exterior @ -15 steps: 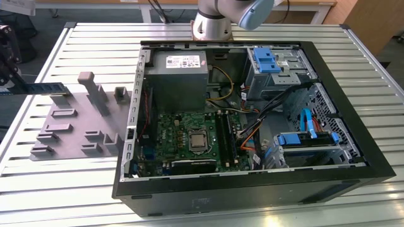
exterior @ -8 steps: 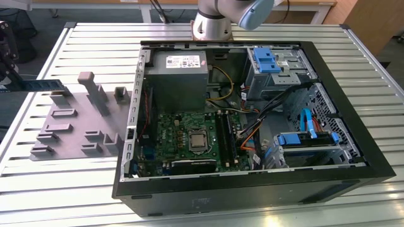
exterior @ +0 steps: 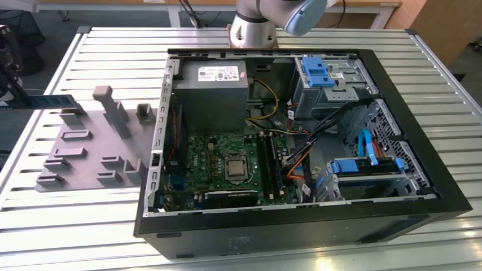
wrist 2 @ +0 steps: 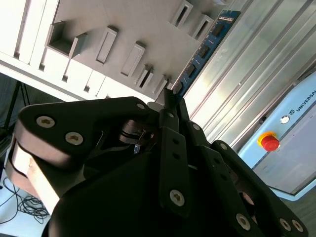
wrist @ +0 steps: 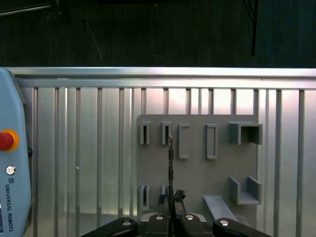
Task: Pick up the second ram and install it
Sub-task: 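Pick up the second ram and move it above second insertion slot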
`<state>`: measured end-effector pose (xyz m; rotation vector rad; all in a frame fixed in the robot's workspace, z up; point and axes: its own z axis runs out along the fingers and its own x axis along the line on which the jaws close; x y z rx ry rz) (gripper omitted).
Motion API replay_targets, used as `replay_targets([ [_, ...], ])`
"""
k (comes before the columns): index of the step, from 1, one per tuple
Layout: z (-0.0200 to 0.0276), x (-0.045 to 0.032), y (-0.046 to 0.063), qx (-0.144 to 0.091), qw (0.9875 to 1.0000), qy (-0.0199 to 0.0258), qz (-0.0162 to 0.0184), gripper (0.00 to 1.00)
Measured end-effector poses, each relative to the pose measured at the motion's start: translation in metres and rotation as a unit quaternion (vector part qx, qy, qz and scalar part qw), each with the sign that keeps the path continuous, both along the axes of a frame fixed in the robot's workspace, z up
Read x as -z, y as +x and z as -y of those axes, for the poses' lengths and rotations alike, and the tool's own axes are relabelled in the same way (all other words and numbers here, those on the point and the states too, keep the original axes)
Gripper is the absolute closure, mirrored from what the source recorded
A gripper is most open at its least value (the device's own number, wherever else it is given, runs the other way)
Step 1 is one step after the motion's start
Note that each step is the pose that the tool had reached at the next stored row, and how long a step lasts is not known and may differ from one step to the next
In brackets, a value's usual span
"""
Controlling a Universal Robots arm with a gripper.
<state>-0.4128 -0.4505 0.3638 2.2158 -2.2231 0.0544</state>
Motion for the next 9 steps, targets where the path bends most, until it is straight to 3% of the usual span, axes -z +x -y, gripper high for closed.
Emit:
replay_targets([
  [4,0.0000,-0.0002,0.001,0.000,1.0000,0.0001,0.0001,0.86],
  [9,0.0000,-0.0110,0.002,0.000,1.0000,0.0001,0.0001,0.86],
])
